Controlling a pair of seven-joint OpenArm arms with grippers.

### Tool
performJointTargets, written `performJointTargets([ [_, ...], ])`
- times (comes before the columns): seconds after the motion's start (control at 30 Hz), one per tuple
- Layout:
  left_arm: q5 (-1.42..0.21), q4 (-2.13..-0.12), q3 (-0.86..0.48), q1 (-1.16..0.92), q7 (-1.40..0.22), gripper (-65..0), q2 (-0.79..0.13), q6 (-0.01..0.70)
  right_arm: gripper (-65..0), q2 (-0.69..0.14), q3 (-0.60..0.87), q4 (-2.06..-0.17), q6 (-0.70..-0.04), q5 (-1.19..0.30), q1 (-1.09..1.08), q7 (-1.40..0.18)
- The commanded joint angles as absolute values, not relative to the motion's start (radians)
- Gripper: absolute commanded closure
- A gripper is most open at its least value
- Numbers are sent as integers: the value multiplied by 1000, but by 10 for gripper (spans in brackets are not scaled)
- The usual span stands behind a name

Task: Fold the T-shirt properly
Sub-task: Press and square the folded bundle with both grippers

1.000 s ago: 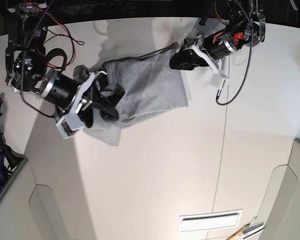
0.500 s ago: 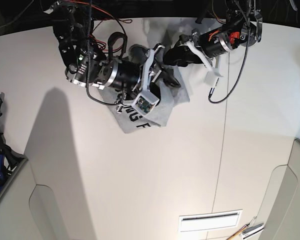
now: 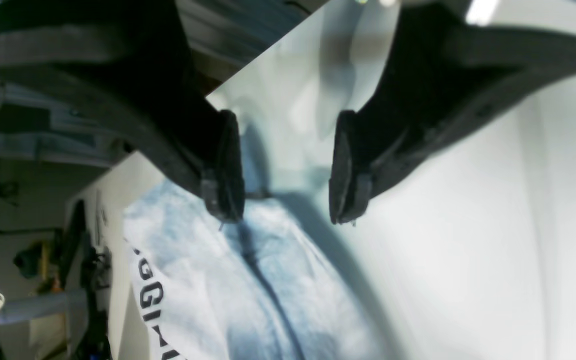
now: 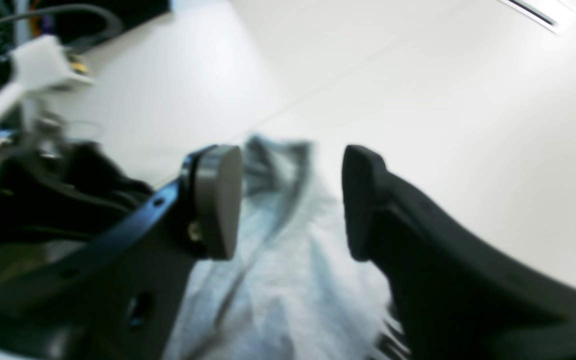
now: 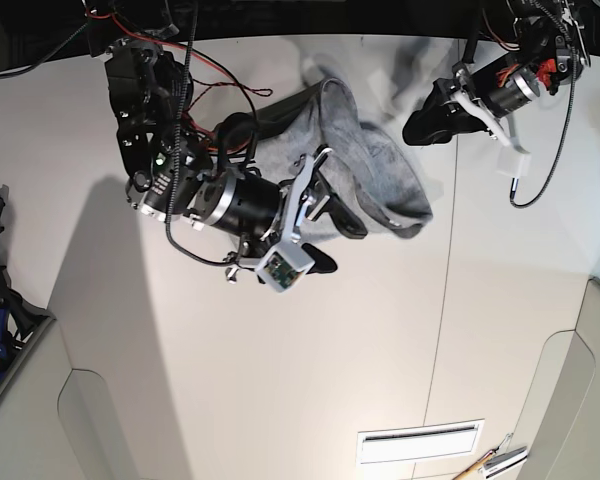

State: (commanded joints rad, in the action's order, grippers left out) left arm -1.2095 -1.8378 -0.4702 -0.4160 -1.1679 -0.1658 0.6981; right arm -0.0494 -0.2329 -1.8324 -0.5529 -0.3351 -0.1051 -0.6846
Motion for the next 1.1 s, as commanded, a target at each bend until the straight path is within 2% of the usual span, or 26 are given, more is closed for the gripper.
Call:
performJointTargets([
  [0.03, -1227, -1848, -483, -416, -1176, -277, -170, 698, -233, -50, -199, -1832, -553, -335, -105, -685],
  [0.13, -1251, -1913, -501, -418, -1192, -166, -169, 698, 0, -50, -80, -1832, -553, -311, -105, -685],
  [0.2, -1276, -1967, -497, -421, -1215, -128, -169, 698, 0, -51, 2, -1832, -553, -311, -105, -685],
  [0.4, -1277, -2040, -380, -421, -1219, -122, -167, 698, 0, -56, 128, -1794, -554, -348, -105, -641],
  [0.57, -1159, -2040, -183, -422, -1167, -122, -163, 698, 0, -54, 120, -1599, -554, -348, -149, -528],
  [0.73, -975, -1996, -31, -421, -1024, -122, -163, 698, 0, -50, 83, -1356, -558, -370, -245, -519],
  [0.9, -941, -1878, 22, -416, -994, -122, -163, 698, 0, -46, 10, -1223, -558, -374, -294, -515],
  [1.1, -856, -1790, 19, -395, -991, -122, -163, 698, 0, -51, -21, -1220, -573, -345, -279, -532],
])
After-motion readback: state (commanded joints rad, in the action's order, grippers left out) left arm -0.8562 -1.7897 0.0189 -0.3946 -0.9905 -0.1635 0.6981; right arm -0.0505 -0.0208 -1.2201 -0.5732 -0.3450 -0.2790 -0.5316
